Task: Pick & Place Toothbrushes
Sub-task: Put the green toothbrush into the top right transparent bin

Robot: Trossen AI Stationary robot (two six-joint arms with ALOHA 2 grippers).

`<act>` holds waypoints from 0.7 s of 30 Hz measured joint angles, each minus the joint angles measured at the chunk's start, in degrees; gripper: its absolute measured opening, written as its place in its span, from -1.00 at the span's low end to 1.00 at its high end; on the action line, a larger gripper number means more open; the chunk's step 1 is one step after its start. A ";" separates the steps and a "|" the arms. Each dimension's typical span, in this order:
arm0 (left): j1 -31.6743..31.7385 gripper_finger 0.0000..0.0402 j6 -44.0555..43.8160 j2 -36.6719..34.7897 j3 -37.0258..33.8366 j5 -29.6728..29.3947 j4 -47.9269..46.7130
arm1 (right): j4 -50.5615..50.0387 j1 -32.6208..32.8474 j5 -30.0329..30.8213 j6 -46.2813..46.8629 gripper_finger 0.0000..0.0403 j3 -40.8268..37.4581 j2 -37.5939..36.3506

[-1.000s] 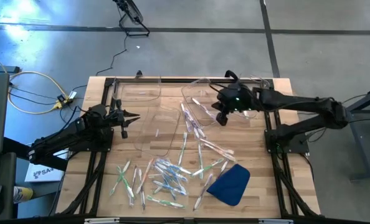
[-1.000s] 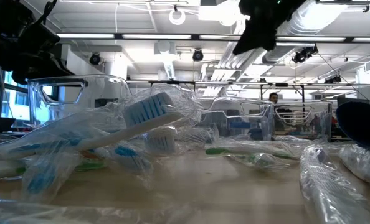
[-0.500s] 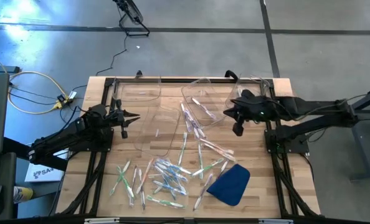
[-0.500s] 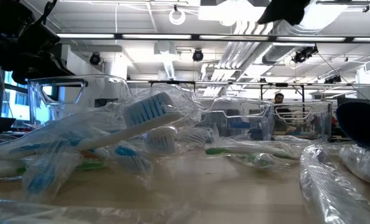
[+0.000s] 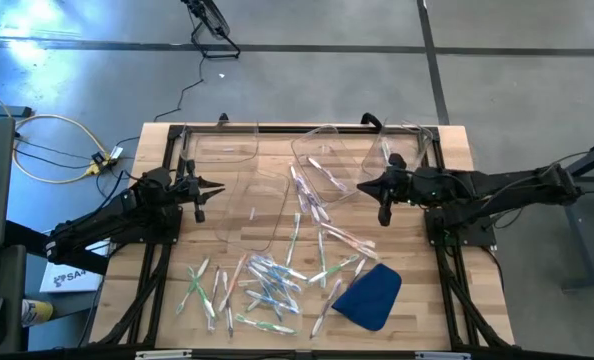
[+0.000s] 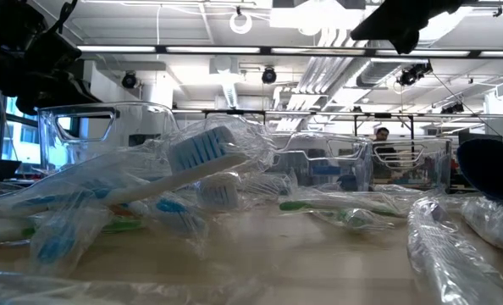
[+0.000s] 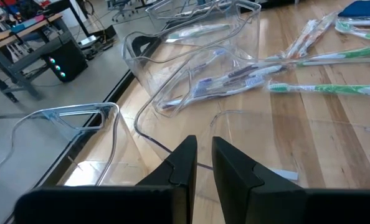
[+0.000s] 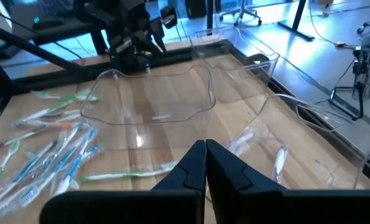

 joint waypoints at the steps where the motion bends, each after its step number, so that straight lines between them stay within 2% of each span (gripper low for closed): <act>1: -0.01 -0.77 0.00 0.00 0.00 0.00 -0.11 | 1.09 0.02 -0.04 0.04 -0.99 -0.82 -0.49; 12: -0.01 -0.77 -0.18 0.00 0.09 -0.02 -2.31 | 10.21 1.79 -0.09 -2.40 -0.98 -6.93 -3.94; 21: 0.01 -0.77 -0.15 0.01 0.04 -0.04 -1.80 | 10.89 1.88 -0.12 3.37 -0.98 -10.09 -3.92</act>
